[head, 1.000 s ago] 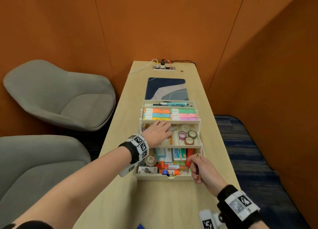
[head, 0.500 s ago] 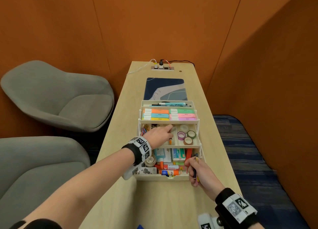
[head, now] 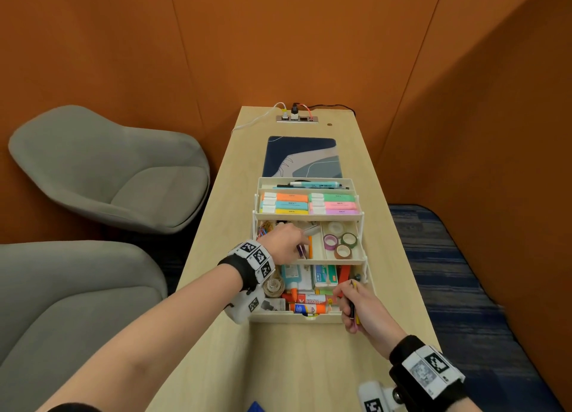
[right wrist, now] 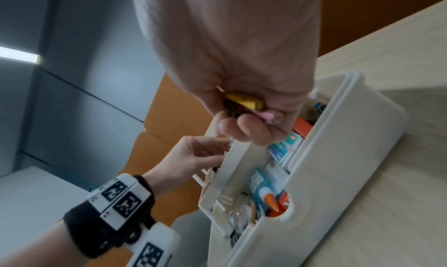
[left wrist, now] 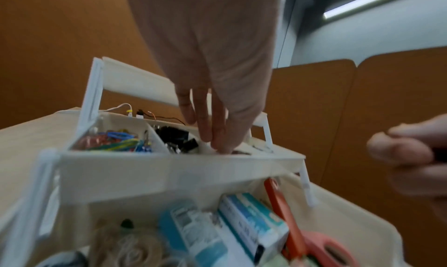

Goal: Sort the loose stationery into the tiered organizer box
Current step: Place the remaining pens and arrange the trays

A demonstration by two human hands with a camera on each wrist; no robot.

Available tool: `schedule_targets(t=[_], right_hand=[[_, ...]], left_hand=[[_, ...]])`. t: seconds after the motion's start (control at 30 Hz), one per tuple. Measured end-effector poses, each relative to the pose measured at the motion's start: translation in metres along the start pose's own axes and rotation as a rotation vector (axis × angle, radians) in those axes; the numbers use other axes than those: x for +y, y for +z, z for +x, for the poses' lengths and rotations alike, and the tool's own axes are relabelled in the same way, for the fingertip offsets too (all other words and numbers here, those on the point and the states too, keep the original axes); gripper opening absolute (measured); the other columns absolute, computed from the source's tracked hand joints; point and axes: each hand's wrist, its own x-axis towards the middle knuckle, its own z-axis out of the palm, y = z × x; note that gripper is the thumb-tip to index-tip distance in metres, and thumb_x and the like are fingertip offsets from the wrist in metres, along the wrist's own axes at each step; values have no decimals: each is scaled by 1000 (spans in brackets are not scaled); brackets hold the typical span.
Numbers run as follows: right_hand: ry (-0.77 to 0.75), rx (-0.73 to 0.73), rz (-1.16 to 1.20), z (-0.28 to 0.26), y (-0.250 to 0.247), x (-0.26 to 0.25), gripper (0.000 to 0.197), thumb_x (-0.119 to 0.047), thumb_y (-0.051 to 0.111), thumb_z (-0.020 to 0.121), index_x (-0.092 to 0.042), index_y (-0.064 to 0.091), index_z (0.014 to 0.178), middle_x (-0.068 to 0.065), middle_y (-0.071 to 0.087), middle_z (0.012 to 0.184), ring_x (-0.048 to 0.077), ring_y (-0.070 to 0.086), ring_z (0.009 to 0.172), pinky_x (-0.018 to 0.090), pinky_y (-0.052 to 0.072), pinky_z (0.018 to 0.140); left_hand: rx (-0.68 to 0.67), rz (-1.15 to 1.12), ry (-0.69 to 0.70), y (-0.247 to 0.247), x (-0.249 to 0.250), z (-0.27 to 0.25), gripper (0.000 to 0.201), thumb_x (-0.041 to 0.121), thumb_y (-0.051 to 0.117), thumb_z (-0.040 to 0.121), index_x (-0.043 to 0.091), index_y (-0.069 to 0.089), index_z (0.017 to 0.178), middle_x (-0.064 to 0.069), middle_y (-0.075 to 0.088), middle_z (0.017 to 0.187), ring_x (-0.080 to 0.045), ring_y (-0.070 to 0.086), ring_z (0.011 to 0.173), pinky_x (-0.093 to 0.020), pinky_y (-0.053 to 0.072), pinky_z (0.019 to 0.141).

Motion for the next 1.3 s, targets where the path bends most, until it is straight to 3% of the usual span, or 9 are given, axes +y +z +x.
schedule_targets(t=[0.17,0.37,0.5,0.63,0.87,0.97,1.07,1.17,1.3], right_hand=[[2,110,51,6,-13,-7,17,-27,43,99,-15,49,88,-4,35,55,9,28,44,21,22,41],[-15,168,105,10,-19,-32,15,-23,42,97,-11,49,92,-2,34,55,9,27,42,22,20,39],[51,169,148,14,-14,-41,21,-24,44,93,-13,48,76,-3,35,51,8,27,37,18,21,35],[51,202,143,26,-9,-61,22,-25,37,96,-13,55,90,-4,33,55,8,25,42,18,20,33],[22,197,63,36,-2,-81,19,-20,37,95,-14,55,90,-3,30,58,10,21,47,17,19,33],[-66,233,-222,51,0,-75,18,-22,42,96,-13,57,91,2,45,66,14,36,53,24,31,43],[-216,241,-697,78,3,-74,24,-34,51,93,-11,58,86,8,64,87,24,58,76,34,46,66],[-245,217,-1041,101,15,-79,22,-35,56,90,-14,60,95,5,65,95,24,62,87,35,51,75],[-211,206,-1375,121,36,-85,29,-34,61,87,-11,61,105,8,65,107,28,62,100,35,51,84]], left_hand=[[293,-103,-152,-3,-10,-8,30,6,48,89,20,64,110,2,63,116,-19,51,111,-36,39,99],[90,167,-75,15,7,-19,41,45,28,100,34,58,125,4,51,112,-16,39,107,-40,29,98],[74,181,-98,22,5,-21,45,46,24,100,32,58,125,4,56,116,-17,40,113,-45,22,106],[47,210,-109,29,6,-18,48,46,19,101,31,56,127,4,56,125,-19,39,123,-53,7,113],[128,283,-90,37,15,-21,52,44,17,101,24,63,114,2,63,111,-22,43,121,-57,-2,113],[144,286,-72,38,13,-21,49,41,19,101,24,64,112,4,64,108,-21,45,119,-56,-2,112],[184,286,-83,30,9,-19,37,37,33,99,23,65,112,2,59,111,-21,45,115,-50,10,111],[272,266,-164,26,7,-16,28,32,42,96,20,60,114,-3,51,110,-24,44,109,-42,25,103],[270,288,-149,28,7,-16,27,32,46,93,16,65,104,-7,49,109,-29,45,108,-45,30,100]])
